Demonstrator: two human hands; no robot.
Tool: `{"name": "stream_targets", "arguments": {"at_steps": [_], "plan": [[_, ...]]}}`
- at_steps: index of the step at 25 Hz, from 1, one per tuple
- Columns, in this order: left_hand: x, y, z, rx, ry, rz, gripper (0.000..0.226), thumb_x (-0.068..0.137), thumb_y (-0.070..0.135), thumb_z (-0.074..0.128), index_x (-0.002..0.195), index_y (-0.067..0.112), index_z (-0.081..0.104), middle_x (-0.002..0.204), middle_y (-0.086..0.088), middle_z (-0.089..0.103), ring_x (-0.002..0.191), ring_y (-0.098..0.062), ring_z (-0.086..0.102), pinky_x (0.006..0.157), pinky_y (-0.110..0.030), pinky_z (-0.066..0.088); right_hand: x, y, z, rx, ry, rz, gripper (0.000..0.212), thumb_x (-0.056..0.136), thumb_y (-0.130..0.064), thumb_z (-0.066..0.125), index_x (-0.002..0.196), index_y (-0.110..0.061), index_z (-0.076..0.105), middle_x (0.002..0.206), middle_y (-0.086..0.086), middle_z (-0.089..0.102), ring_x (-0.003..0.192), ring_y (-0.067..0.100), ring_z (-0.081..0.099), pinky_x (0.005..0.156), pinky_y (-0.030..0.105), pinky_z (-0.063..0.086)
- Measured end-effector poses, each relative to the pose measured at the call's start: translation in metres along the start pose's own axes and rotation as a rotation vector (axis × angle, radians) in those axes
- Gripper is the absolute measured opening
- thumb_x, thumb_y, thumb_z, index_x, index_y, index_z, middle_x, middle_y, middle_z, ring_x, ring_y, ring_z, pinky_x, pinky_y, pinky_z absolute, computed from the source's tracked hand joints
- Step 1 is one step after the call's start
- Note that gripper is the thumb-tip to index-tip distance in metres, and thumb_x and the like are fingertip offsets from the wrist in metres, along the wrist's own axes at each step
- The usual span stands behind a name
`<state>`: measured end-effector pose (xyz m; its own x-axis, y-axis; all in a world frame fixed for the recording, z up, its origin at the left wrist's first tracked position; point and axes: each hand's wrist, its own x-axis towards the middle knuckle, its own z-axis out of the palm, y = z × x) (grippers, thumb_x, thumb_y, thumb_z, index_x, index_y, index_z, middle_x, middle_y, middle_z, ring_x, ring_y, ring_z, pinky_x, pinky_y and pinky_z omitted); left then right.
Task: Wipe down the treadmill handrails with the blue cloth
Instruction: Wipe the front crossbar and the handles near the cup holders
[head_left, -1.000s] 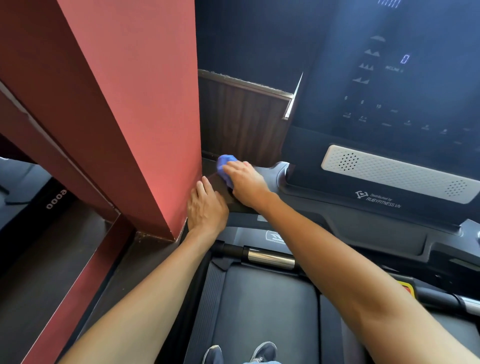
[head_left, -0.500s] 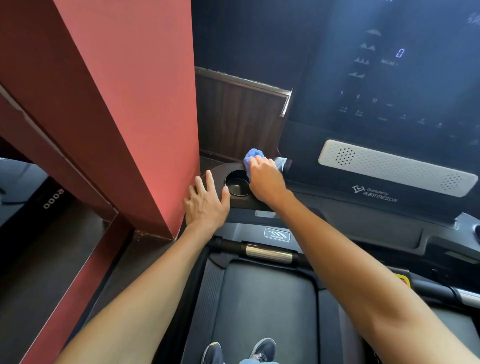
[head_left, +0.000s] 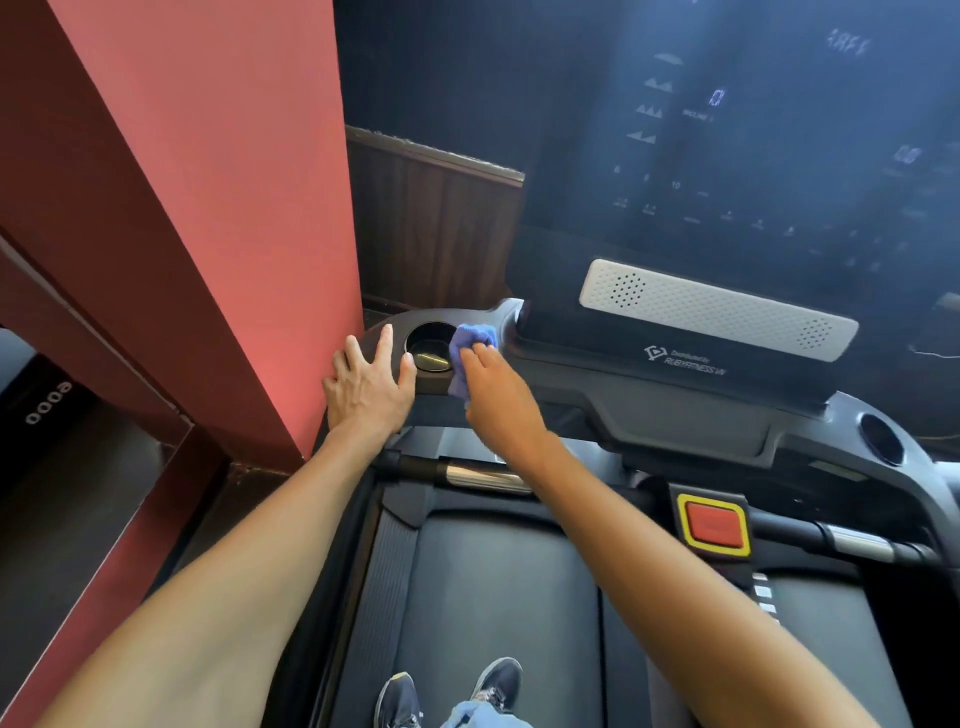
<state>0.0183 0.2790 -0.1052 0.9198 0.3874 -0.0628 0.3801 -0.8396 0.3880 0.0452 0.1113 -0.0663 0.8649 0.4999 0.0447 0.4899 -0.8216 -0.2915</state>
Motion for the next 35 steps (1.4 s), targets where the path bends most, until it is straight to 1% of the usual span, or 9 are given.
{"name": "stream_targets", "arguments": {"at_steps": [5,7,10,14,19,22,27,29,35], "plan": [[-0.018,0.016,0.0,-0.022,0.02,0.086,0.054,0.104,0.042,0.039,0.154,0.023,0.036,0.16,-0.018,0.029,0.149,-0.037,0.021,0.116,-0.061,0.019,-0.04,0.005,-0.024,0.264,0.086,-0.073,0.007,0.094,-0.005,0.042,0.092,-0.003,0.048,0.082,0.016,0.042,0.065,0.019,0.037,0.057,0.034,0.04],[-0.026,0.037,-0.003,-0.072,0.034,0.185,0.05,0.102,0.036,0.045,0.149,0.018,0.045,0.153,-0.018,0.04,0.144,-0.037,0.031,0.114,-0.059,0.025,-0.063,0.001,-0.058,0.514,0.267,-0.034,0.019,0.094,0.009,0.028,0.082,-0.002,0.037,0.077,0.021,0.02,0.059,0.018,0.019,0.051,0.024,0.024],[-0.048,0.08,0.0,-0.127,-0.022,0.405,0.049,0.101,0.035,0.045,0.144,0.013,0.051,0.146,-0.018,0.047,0.136,-0.039,0.042,0.109,-0.056,0.039,-0.097,0.018,-0.096,0.501,0.385,0.117,0.024,0.095,0.02,0.028,0.083,0.013,0.048,0.077,0.024,0.027,0.052,0.013,0.03,0.05,0.012,0.028],[-0.087,0.152,0.017,-0.138,-0.134,0.603,0.05,0.1,0.037,0.044,0.145,0.017,0.051,0.146,-0.016,0.047,0.137,-0.037,0.042,0.108,-0.052,0.039,-0.144,0.084,-0.108,0.588,0.413,0.361,0.018,0.098,0.004,0.043,0.088,0.001,0.059,0.077,0.001,0.049,0.064,0.005,0.041,0.065,0.016,0.037],[-0.123,0.239,0.043,-0.17,-0.179,0.774,0.045,0.099,0.037,0.041,0.138,0.019,0.055,0.136,-0.01,0.054,0.13,-0.032,0.046,0.104,-0.047,0.04,-0.196,0.15,-0.132,0.6,0.482,0.486,0.012,0.097,0.006,0.05,0.101,0.008,0.062,0.086,0.015,0.062,0.074,0.018,0.057,0.064,0.016,0.041],[-0.149,0.296,0.065,-0.068,-0.148,0.843,0.05,0.093,0.042,0.03,0.118,0.016,0.064,0.115,-0.01,0.064,0.113,-0.034,0.056,0.094,-0.045,0.043,-0.228,0.196,-0.133,0.552,0.519,0.479,0.018,0.093,0.01,0.055,0.109,0.014,0.062,0.099,0.029,0.063,0.085,0.032,0.059,0.071,0.007,0.043],[-0.188,0.377,0.115,0.23,-0.165,0.902,0.046,0.079,0.032,0.029,0.08,0.007,0.068,0.082,-0.018,0.067,0.073,-0.039,0.062,0.062,-0.041,0.047,-0.277,0.275,-0.126,0.442,0.494,0.452,0.042,0.079,0.005,0.052,0.119,0.001,0.065,0.115,0.016,0.068,0.105,0.025,0.063,0.094,0.022,0.044],[-0.2,0.398,0.132,0.253,-0.176,0.879,0.046,0.084,0.031,0.028,0.085,0.008,0.067,0.087,-0.017,0.067,0.079,-0.04,0.063,0.064,-0.042,0.048,-0.296,0.307,-0.119,0.403,0.508,0.441,0.045,0.075,0.006,0.048,0.116,0.003,0.066,0.113,0.019,0.068,0.104,0.025,0.06,0.095,0.014,0.04],[-0.215,0.416,0.179,0.296,-0.294,0.725,0.04,0.104,0.035,0.03,0.101,0.014,0.064,0.11,-0.014,0.069,0.1,-0.04,0.064,0.072,-0.041,0.04,-0.348,0.385,-0.088,0.194,0.491,0.544,0.035,0.071,0.012,0.044,0.097,-0.003,0.062,0.1,0.013,0.06,0.096,0.034,0.058,0.084,0.043,0.05]]}}
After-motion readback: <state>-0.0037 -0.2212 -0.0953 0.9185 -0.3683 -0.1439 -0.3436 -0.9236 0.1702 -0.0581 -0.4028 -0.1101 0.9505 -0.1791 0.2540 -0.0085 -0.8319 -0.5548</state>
